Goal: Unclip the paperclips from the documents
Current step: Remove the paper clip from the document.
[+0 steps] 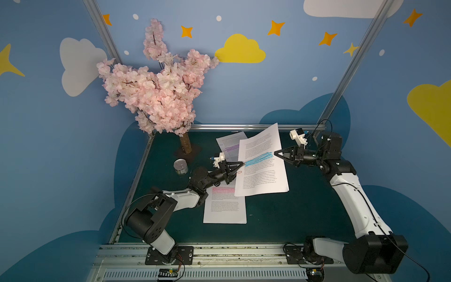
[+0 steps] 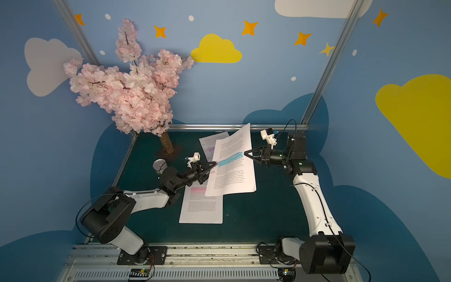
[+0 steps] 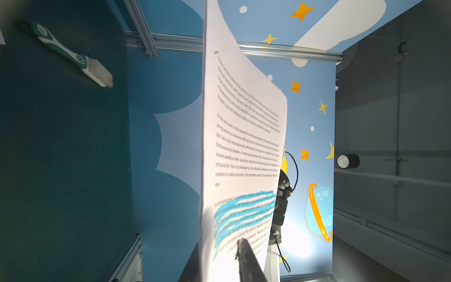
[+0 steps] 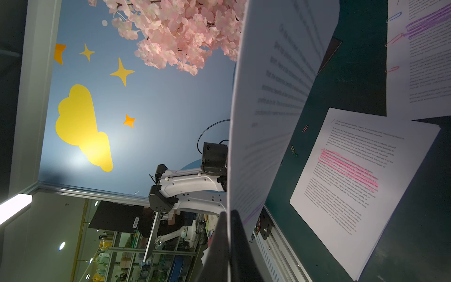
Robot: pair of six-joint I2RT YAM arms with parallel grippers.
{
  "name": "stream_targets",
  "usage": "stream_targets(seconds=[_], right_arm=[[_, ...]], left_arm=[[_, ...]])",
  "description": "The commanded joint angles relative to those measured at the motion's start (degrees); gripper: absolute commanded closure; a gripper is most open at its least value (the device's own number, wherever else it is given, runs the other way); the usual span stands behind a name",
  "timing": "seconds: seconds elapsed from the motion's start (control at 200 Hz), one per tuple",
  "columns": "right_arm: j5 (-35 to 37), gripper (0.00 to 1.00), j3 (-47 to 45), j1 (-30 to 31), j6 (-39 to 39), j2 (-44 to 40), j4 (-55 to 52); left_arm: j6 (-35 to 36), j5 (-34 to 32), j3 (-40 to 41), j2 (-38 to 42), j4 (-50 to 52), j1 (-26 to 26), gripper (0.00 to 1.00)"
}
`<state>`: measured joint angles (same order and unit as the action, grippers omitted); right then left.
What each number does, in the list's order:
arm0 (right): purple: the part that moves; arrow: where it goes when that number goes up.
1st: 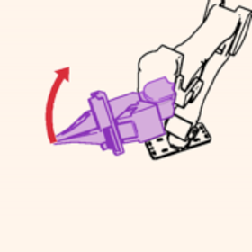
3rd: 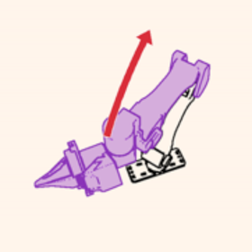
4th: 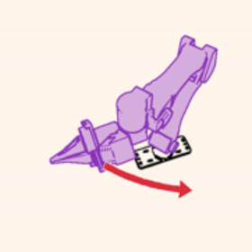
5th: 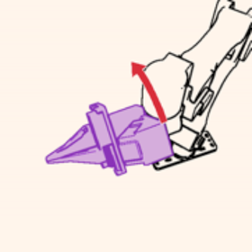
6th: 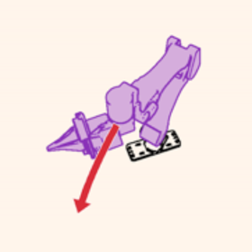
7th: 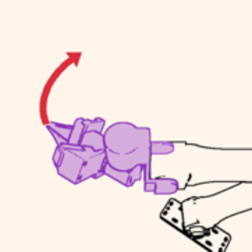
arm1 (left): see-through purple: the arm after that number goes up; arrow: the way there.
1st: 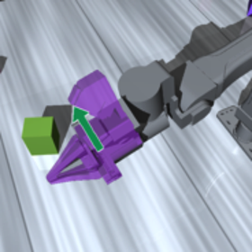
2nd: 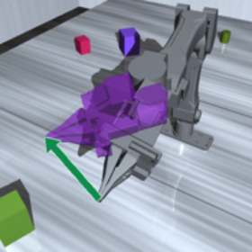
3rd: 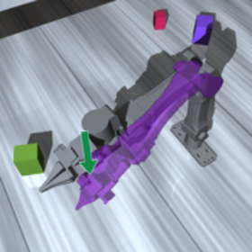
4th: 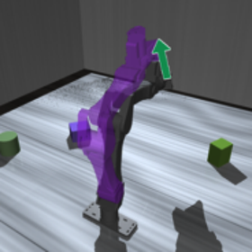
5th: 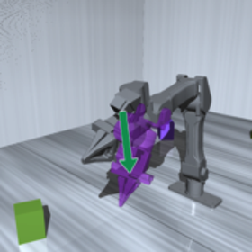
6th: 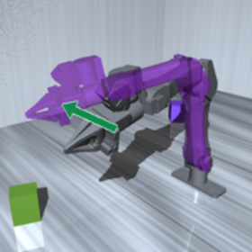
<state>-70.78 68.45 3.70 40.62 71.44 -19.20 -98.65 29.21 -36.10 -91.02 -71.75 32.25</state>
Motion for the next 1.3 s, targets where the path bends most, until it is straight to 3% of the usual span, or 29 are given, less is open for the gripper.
stream_targets(seconds=[0.0,0.145,0.205,0.496,1.296], right_arm=[[-1.49,1.0,1.02,-0.56,-2.77,-0.79,-2.23],[-1.65,1.0,1.14,-1.05,-3.49,-1.11,-2.86],[-1.44,1.0,1.12,-1.22,-3.44,-1.17,-2.71],[-1.39,1.0,0.62,-1.25,-1.99,-1.3,-0.65],[-0.32,1.0,-1.38,-1.79,-3.36,-3.76,-1.77]], left_arm=[[6.75,2.93,-1.03,4.22,9.11,-0.09,0.8],[20.54,4.55,-5.39,11.67,32.77,0.47,0.86],[23.19,3.59,-5.78,13.48,37.18,0.53,0.89],[19.29,4.23,-4.0,11.67,29.74,0.97,0.9],[23.94,1.34,-3.43,16.59,36.85,1.24,0.93]])
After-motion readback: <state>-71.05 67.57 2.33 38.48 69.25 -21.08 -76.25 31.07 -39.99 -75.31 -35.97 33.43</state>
